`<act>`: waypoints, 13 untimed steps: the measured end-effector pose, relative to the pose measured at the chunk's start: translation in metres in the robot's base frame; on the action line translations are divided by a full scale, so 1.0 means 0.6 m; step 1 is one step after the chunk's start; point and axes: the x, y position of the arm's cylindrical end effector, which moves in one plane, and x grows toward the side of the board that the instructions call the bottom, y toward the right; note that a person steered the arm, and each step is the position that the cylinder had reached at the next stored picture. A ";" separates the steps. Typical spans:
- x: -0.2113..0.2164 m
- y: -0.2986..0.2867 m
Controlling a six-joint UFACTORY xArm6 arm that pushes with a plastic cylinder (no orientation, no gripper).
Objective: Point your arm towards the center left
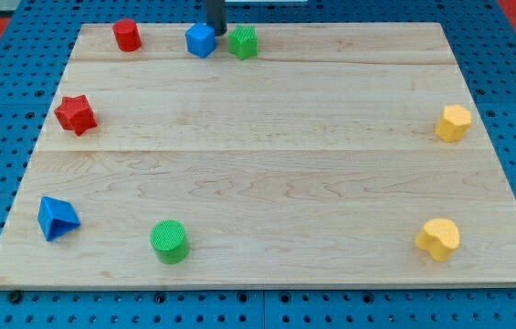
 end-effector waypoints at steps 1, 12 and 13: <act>0.094 0.000; 0.378 -0.210; 0.378 -0.220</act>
